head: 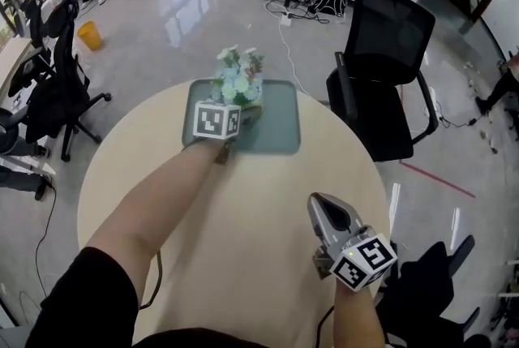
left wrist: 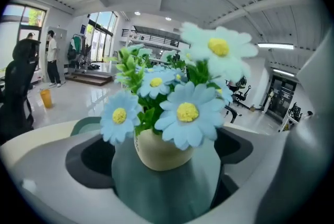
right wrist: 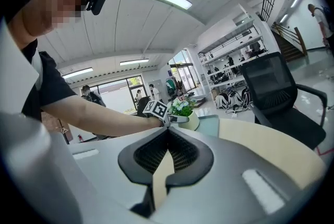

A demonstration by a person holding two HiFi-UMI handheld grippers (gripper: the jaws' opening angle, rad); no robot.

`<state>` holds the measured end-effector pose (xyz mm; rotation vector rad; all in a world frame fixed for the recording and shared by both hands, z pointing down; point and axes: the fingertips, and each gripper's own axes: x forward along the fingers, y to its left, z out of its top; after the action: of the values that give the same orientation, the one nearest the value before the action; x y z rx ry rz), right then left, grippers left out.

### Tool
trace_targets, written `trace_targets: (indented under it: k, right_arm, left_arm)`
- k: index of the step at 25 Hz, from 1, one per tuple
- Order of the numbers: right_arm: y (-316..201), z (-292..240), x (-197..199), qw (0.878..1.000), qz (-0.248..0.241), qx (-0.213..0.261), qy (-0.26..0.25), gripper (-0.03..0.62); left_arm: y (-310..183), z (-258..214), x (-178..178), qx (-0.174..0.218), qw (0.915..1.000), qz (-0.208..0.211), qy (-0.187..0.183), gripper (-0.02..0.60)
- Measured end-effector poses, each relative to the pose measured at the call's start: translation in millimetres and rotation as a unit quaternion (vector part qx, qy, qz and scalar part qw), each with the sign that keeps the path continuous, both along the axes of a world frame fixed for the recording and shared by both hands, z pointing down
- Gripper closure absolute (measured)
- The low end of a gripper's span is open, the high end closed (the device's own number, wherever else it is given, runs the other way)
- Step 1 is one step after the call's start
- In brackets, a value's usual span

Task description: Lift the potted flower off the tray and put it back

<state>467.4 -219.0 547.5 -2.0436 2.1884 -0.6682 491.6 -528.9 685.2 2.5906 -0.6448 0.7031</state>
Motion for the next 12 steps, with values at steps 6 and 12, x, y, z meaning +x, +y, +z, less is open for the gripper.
trace_targets:
  k: [6, 12]
  right_arm:
    - [-2, 18, 6, 1.000, 0.003, -0.005, -0.015, 0.580]
    - [-1, 28, 10, 0.999, 0.011, 0.001, -0.034, 0.580]
  left_arm:
    - [-7, 20, 14, 0.002, 0.9998, -0.015, -0.011, 0.014]
    - [-15, 22, 22, 0.006, 0.9988, -0.048, 0.011, 0.014]
